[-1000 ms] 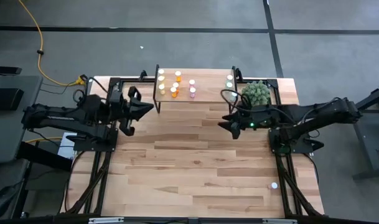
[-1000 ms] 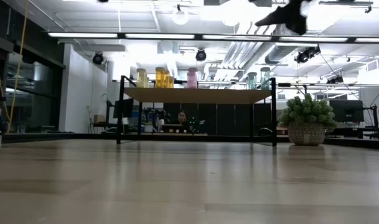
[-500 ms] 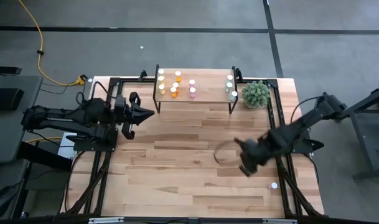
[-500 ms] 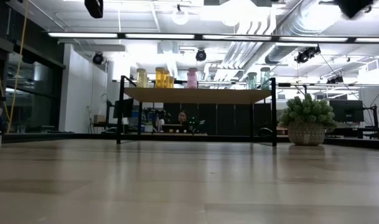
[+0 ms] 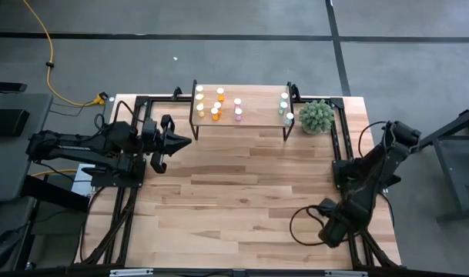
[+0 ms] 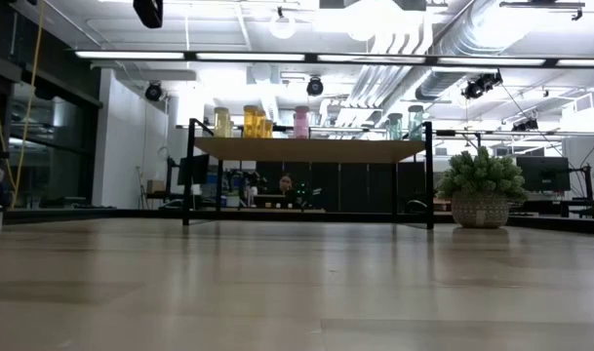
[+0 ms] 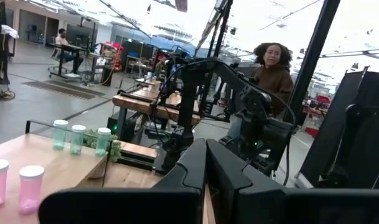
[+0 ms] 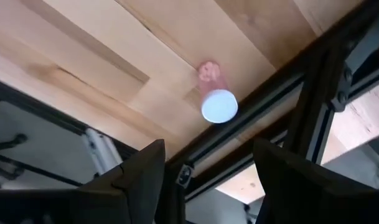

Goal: Pick and place medicine bottles onto shelf by color
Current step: Put the pink pill bottle aligned with the other pink bottles on the shelf

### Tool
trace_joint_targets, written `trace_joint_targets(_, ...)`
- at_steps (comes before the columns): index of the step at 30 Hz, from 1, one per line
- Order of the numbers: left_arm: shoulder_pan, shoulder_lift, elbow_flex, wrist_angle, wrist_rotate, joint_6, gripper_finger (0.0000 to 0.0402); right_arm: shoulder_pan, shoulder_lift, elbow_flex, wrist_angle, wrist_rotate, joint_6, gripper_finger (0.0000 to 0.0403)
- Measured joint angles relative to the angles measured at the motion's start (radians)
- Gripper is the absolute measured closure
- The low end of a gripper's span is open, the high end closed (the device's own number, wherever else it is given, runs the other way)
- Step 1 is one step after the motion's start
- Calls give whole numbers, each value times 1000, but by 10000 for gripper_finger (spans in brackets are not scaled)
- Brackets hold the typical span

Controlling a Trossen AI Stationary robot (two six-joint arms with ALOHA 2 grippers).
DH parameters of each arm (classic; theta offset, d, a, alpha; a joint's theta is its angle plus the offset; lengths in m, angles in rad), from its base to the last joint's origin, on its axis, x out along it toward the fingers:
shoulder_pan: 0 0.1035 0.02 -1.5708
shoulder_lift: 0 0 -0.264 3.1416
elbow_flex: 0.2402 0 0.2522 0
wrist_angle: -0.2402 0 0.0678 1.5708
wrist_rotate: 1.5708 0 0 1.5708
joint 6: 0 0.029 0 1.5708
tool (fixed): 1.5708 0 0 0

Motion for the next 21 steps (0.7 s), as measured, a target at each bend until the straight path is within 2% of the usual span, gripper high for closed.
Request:
trace_joint_targets(15, 0, 0, 0, 5, -21, -23, 401, 14, 163, -2, 15, -51, -48, 167)
trace_joint_targets(21, 0, 1, 0, 37, -23, -23, 401, 14, 164, -79, 89, -87, -48, 167)
